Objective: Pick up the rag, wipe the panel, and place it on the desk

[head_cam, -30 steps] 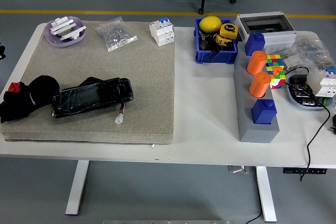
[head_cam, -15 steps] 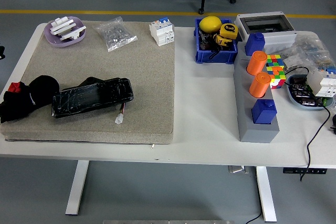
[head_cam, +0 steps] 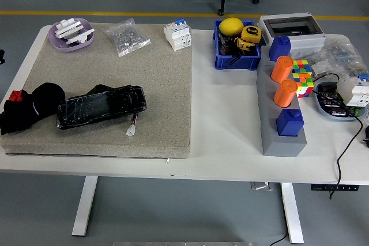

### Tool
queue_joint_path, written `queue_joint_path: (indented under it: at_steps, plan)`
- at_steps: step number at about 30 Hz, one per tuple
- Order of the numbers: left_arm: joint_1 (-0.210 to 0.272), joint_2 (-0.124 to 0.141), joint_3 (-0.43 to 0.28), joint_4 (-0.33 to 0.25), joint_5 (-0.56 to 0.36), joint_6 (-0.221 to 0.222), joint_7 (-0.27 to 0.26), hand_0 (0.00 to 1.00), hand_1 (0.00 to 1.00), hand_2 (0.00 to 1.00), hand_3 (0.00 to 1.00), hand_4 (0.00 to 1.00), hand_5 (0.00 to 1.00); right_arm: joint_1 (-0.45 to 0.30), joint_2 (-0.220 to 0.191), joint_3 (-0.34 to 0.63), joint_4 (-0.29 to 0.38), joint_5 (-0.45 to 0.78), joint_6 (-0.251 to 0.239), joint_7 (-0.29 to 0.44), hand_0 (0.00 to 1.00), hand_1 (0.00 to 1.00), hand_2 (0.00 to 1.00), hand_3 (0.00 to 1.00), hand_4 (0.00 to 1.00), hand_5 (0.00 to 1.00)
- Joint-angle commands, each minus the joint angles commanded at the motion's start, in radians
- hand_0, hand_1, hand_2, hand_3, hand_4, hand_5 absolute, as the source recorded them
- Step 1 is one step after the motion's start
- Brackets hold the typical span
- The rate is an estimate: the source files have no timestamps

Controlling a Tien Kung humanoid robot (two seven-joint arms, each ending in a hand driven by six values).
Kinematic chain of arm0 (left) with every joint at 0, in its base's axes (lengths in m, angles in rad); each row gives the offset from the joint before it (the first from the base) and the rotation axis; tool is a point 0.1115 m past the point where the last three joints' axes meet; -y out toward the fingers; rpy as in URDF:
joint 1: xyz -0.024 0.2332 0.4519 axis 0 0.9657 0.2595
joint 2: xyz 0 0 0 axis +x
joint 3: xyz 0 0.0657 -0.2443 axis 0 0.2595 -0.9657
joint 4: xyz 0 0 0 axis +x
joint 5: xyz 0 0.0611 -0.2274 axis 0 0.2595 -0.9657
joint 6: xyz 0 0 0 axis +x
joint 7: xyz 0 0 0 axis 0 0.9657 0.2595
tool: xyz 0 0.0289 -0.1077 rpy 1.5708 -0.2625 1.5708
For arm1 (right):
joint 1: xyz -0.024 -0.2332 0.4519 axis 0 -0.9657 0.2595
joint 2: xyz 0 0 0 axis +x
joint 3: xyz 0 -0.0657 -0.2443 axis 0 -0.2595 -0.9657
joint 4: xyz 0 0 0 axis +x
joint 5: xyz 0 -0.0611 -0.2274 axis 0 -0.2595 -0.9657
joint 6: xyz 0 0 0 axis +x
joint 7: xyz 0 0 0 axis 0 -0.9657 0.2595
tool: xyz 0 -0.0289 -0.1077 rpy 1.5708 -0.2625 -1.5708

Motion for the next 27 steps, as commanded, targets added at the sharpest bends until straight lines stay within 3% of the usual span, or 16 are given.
queue_joint_path:
  at_steps: [27]
  plan:
    - [0.001,-0.001,-0.004,0.0,0.003,0.002,0.0,0.578,0.641,0.615,0.594,0.788,0.087,0.0,0.0,0.0,0.0,0.0,-0.001,0.001,0.756,0.61,0.634,0.61,0.998,0.618]
